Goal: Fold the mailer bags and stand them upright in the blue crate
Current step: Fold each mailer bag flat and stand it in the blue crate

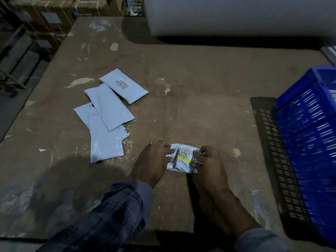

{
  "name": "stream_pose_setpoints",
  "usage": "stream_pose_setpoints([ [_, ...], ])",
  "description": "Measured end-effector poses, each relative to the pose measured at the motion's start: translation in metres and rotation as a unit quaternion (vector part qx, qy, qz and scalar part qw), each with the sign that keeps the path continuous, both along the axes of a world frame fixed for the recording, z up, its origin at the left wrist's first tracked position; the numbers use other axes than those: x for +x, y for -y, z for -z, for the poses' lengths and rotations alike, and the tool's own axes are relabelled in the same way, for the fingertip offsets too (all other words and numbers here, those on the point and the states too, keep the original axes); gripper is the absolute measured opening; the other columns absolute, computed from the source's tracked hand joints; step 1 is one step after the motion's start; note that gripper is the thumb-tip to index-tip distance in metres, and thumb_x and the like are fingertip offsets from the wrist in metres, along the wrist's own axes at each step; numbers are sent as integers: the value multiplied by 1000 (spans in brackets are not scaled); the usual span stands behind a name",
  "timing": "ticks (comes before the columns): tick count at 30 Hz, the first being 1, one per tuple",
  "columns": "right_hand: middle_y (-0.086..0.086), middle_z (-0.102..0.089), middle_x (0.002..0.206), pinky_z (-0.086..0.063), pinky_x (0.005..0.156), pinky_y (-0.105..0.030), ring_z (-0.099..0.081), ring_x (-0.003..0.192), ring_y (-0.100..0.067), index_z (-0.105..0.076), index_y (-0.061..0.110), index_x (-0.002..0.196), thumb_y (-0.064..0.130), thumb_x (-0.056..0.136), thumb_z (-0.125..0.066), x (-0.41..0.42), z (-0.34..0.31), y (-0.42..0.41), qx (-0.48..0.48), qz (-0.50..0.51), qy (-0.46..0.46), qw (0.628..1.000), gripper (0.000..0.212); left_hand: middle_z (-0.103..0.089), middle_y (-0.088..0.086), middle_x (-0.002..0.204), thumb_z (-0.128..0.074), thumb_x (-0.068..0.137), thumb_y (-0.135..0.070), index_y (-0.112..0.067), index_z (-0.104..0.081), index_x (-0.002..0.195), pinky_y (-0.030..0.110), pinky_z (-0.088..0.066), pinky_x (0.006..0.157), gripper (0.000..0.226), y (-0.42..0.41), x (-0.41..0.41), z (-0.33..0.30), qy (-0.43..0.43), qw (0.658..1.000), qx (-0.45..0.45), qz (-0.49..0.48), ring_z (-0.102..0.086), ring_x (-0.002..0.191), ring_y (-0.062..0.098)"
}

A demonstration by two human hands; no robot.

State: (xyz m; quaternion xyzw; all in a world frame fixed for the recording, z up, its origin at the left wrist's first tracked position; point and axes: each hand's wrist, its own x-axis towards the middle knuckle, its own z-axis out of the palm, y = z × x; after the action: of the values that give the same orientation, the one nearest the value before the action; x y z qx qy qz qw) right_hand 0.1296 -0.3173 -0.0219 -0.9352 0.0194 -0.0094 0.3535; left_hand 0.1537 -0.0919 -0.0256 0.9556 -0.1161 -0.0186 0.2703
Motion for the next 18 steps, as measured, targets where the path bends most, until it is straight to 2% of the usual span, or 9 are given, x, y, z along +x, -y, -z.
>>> stream_pose_setpoints([
  [2, 8, -55, 98, -44, 68, -8, -55, 85, 9, -63, 21, 95, 16, 88, -71, 10, -5, -2, -19, 15, -26, 999, 12, -69, -3, 103, -75, 81, -24, -26, -77, 97, 39, -57, 83, 16, 6, 5, -8, -8, 999, 34, 2, -66, 99, 27],
  [4, 6, -58, 96, -54, 72, -27, -60, 86, -2, -64, 22, 95, 17, 91, -69, 3, -2, -2, -22, 11, -35, 999, 9, -64, -5, 101, -65, 83, -27, -29, -70, 95, 41, -56, 79, 14, 5, 5, -6, -11, 998, 64, -10, -65, 98, 26],
  [6, 3, -61, 108, -53, 77, -36, -61, 97, -21, -68, 27, 108, 15, 89, -71, -13, -1, -4, -59, -24, -36, 997, 23, -64, -4, 107, -64, 86, -22, -28, -71, 103, 41, -56, 81, 19, 5, -3, -4, 11, 999, 48, -6, -64, 101, 24],
  [7, 9, -61, 110, -51, 78, -36, -61, 99, -19, -68, 30, 110, 17, 89, -71, -19, -3, -2, -56, -27, -26, 998, 25, -65, -3, 106, -66, 87, -18, -25, -72, 102, 42, -56, 81, 18, 8, -4, -9, 12, 999, 44, 1, -64, 101, 24],
  [9, 12, -62, 95, -53, 74, -37, -62, 88, -11, -64, 31, 94, 32, 92, -67, -10, -6, -2, -21, 11, -24, 999, 4, -64, 0, 103, -64, 87, -9, -21, -70, 91, 40, -54, 80, 13, 20, 1, -19, -12, 995, 95, 15, -66, 100, 25],
  [12, 3, -61, 87, -57, 69, -51, -64, 80, -24, -61, 22, 87, 35, 87, -67, 8, -8, -1, 5, 39, -37, 999, 14, -67, -3, 104, -64, 87, -10, -27, -69, 90, 36, -52, 84, 17, 19, -3, -18, -34, 994, 104, 13, -66, 102, 22],
  [13, -1, -62, 94, -57, 72, -50, -63, 85, -28, -65, 22, 90, 28, 87, -69, 4, -10, -3, -6, 18, -37, 999, 7, -70, -4, 109, -68, 86, -11, -28, -74, 99, 38, -54, 92, 23, 12, -6, -9, -29, 996, 79, 10, -67, 106, 22],
  [15, -6, -63, 110, -56, 81, -40, -60, 99, -30, -73, 16, 105, 12, 85, -71, -11, -14, -3, -64, -44, -3, 997, 20, -75, -1, 121, -74, 85, -8, -21, -79, 116, 41, -58, 94, 34, 4, -13, -1, -10, 999, 38, 3, -69, 110, 24],
  [18, -6, -69, 111, -53, 78, -32, -65, 95, -28, -79, 15, 103, 7, 71, -78, -12, -22, 9, -120, -73, 24, 990, 33, -75, 4, 118, -59, 100, -25, -24, -78, 114, 44, -58, 89, 24, 9, -5, -28, -32, 998, 26, -51, -70, 107, 30],
])
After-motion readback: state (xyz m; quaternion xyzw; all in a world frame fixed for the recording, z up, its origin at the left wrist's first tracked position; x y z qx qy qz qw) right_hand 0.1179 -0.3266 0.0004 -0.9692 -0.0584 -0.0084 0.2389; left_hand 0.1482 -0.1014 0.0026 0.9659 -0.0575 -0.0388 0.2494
